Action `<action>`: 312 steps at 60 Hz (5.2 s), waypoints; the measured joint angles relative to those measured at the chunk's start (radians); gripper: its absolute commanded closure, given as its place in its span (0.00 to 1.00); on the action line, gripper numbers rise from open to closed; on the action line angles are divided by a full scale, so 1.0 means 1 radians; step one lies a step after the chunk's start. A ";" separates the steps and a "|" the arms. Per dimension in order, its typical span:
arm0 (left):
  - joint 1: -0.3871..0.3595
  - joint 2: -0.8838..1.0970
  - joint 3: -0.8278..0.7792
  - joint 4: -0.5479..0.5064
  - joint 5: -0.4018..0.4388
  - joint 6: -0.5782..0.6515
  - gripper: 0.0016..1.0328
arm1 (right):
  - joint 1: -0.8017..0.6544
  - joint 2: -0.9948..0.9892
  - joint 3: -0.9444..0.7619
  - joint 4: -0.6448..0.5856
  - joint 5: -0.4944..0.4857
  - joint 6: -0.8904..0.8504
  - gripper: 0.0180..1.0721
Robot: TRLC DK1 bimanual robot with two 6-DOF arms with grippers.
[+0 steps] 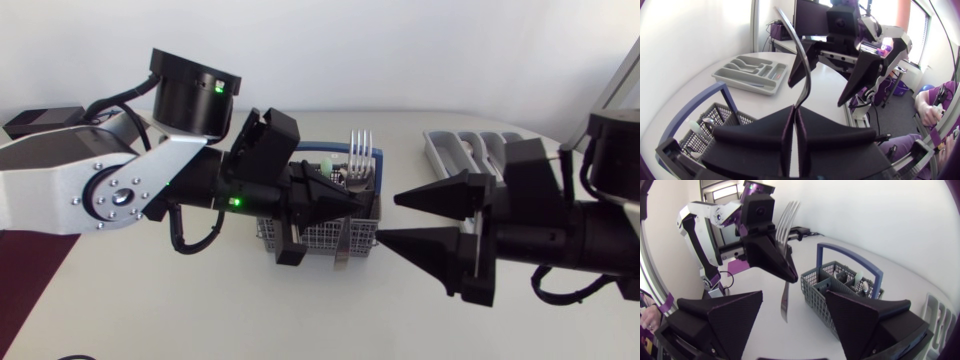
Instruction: Unload the cutlery basket into the drawer organizer.
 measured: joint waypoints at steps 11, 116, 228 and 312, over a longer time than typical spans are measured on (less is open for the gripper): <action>0.000 0.000 0.008 -0.020 0.074 0.000 0.97 | 0.051 0.074 -0.026 -0.003 -0.013 -0.085 0.13; 0.038 0.001 0.039 -0.087 0.031 -0.001 0.07 | -0.107 0.165 0.035 0.024 -0.042 -0.135 0.93; 0.152 -0.079 -0.049 -0.127 -0.371 0.009 0.07 | -0.604 1.402 1.017 0.016 1.024 -0.086 0.93; 0.151 -0.082 -0.086 -0.100 -0.426 0.019 0.07 | -0.569 1.128 0.804 0.085 0.882 -0.072 0.29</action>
